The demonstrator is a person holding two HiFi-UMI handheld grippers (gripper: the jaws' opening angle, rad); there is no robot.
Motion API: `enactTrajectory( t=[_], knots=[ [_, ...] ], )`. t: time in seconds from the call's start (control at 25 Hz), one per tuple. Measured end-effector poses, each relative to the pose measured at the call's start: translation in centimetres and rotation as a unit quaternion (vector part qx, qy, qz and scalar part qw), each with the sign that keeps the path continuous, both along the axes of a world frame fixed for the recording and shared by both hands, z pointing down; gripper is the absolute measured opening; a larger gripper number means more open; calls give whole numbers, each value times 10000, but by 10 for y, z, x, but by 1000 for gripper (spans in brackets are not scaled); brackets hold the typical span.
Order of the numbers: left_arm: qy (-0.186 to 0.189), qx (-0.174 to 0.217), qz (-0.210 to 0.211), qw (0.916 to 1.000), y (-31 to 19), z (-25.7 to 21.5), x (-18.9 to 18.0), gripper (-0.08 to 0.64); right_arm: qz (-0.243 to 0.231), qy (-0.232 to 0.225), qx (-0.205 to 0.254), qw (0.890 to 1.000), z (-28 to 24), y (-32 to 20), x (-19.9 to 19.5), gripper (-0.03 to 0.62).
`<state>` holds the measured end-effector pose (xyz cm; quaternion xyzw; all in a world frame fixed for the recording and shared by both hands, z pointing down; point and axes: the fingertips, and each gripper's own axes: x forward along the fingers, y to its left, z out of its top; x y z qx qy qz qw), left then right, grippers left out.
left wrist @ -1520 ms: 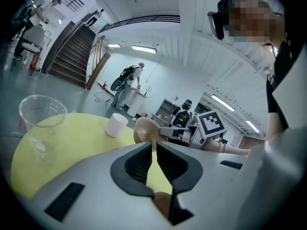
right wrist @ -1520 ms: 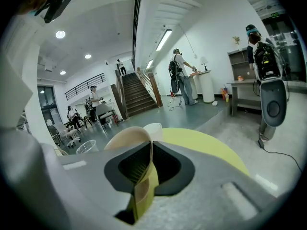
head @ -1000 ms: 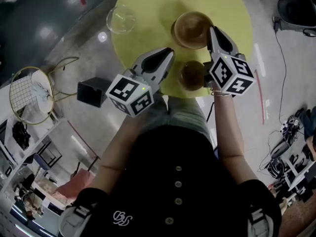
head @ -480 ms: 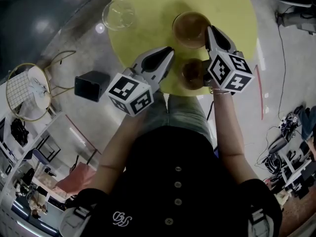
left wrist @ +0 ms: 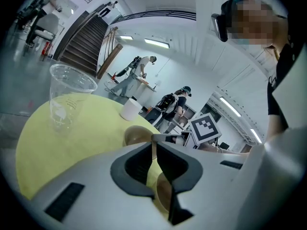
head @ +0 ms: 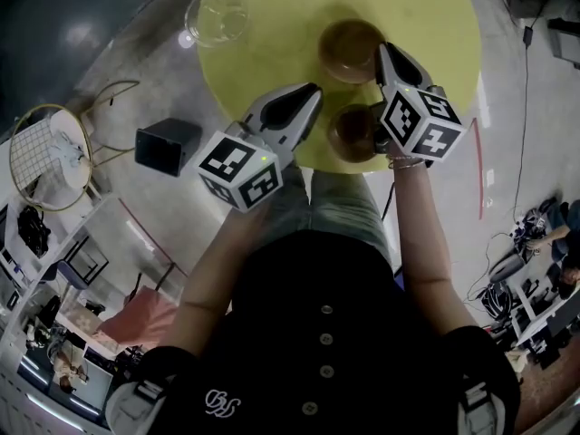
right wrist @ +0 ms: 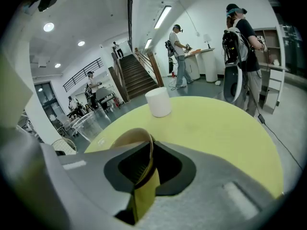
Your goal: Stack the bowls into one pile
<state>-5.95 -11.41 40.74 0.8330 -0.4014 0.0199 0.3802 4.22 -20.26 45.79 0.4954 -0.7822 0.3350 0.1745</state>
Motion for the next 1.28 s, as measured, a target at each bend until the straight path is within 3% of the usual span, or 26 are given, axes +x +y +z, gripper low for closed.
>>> enactTrajectory(
  t=[0.12,0.24,0.44,1.0,1.16,1.28],
  knots=[
    [-9,-19,-20,10000,1,2,2,39,-66,25,-17,10000,2,0,-1,31],
    [2,-4,-34,10000,3,1,4,39,-65,-67,-16,10000,2,3,-2,115],
    [5,77,-3,10000,5,-5,4,39,5,-122,123,9998,-8,7,-1,152],
    [-63,498,492,9975,16,-28,7,40,428,-139,769,9960,-65,41,23,150],
    [-51,621,771,9951,23,-35,12,40,614,-143,985,9931,-80,60,28,67],
    [-51,701,969,9928,29,-41,20,40,736,-166,1045,9917,-86,76,35,54]
  ],
)
